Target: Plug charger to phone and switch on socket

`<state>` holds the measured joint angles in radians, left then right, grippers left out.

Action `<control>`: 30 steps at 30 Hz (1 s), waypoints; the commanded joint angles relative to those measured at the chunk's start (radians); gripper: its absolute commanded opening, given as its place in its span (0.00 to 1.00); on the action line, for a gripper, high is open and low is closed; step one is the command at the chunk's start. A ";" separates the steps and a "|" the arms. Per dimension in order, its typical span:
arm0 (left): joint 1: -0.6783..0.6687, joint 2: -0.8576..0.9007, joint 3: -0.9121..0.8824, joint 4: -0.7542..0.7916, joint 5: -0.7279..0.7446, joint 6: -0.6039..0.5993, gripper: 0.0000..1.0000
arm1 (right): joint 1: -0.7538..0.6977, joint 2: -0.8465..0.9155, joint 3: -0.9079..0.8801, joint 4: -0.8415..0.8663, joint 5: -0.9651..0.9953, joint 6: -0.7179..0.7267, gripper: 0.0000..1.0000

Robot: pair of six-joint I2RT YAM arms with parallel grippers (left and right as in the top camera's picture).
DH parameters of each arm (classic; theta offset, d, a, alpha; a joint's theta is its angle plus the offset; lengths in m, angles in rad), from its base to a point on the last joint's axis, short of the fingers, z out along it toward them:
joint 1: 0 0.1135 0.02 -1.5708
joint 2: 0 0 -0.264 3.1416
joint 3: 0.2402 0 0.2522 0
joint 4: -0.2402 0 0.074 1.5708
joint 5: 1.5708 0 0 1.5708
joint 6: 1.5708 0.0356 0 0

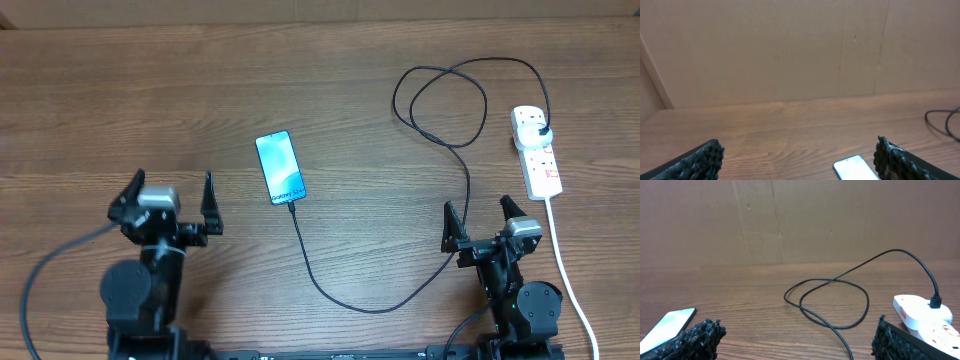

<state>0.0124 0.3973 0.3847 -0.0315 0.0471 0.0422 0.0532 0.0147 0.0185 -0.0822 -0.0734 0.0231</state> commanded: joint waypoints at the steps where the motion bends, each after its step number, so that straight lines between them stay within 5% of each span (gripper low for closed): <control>1: -0.005 -0.085 -0.097 0.044 -0.013 0.089 1.00 | 0.004 -0.012 -0.011 0.004 0.002 0.006 1.00; 13: -0.005 -0.340 -0.374 0.163 -0.031 0.164 1.00 | 0.004 -0.012 -0.011 0.005 0.002 0.006 1.00; 22: -0.003 -0.394 -0.380 -0.040 -0.028 0.185 1.00 | 0.004 -0.012 -0.011 0.004 0.003 0.006 1.00; 30: -0.004 -0.393 -0.380 -0.046 -0.025 0.114 1.00 | 0.004 -0.012 -0.011 0.005 0.002 0.006 1.00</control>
<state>0.0124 0.0128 0.0086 -0.0757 0.0250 0.1829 0.0532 0.0147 0.0185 -0.0818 -0.0738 0.0235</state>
